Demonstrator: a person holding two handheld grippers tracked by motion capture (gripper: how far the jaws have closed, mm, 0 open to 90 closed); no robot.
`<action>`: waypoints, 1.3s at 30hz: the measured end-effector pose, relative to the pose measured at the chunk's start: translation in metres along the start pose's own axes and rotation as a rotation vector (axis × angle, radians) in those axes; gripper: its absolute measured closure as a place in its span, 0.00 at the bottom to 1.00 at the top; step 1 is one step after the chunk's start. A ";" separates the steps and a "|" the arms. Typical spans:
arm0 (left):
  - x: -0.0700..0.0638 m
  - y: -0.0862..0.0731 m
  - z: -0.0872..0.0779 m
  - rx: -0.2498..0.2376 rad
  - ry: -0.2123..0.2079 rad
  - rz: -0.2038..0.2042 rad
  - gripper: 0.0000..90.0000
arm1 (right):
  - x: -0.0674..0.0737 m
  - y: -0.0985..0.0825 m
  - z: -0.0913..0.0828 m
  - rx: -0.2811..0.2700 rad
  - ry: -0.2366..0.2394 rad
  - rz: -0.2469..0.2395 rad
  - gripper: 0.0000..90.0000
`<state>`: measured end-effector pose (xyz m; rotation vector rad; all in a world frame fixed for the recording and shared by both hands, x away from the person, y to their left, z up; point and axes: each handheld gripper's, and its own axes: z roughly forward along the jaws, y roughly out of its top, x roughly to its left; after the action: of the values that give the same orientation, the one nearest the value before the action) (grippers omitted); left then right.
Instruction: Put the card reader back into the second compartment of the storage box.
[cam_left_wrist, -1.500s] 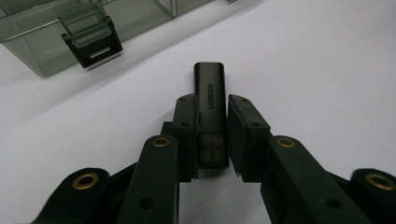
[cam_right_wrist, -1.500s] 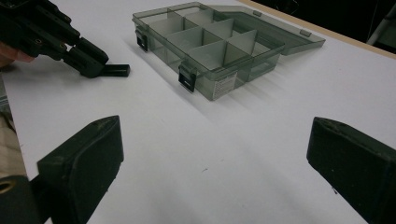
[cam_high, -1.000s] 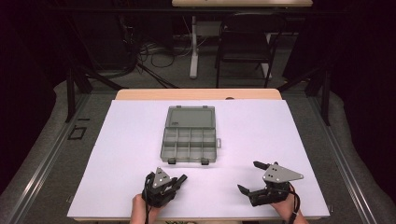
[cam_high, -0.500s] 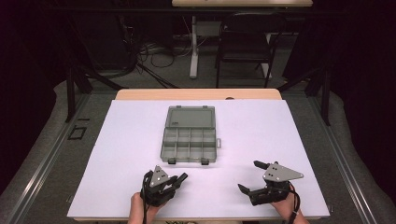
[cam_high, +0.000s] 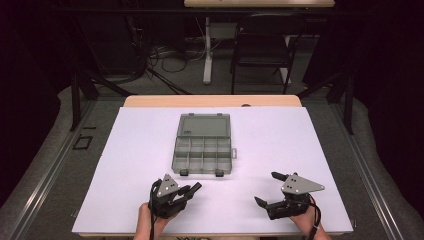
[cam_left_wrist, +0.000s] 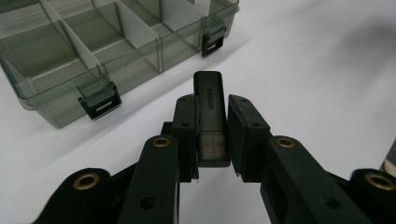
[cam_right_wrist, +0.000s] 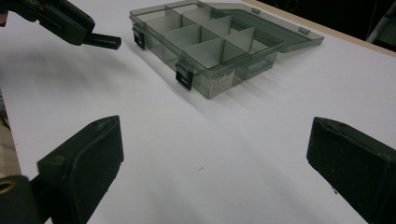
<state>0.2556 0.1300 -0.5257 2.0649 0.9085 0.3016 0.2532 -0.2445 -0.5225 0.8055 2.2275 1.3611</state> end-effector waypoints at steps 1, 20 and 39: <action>0.000 0.002 -0.001 -0.005 -0.004 0.006 0.82 | 0.000 0.000 0.001 0.001 0.001 0.005 0.04; 0.008 0.013 -0.013 -0.038 0.016 0.009 0.82 | 0.003 0.001 -0.001 -0.006 -0.001 -0.009 0.04; 0.021 0.031 -0.019 -0.089 0.036 0.011 0.82 | 0.003 0.001 0.002 0.004 -0.002 -0.009 0.04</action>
<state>0.2759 0.1439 -0.4920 1.9885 0.8894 0.3792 0.2525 -0.2411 -0.5221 0.7969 2.2306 1.3514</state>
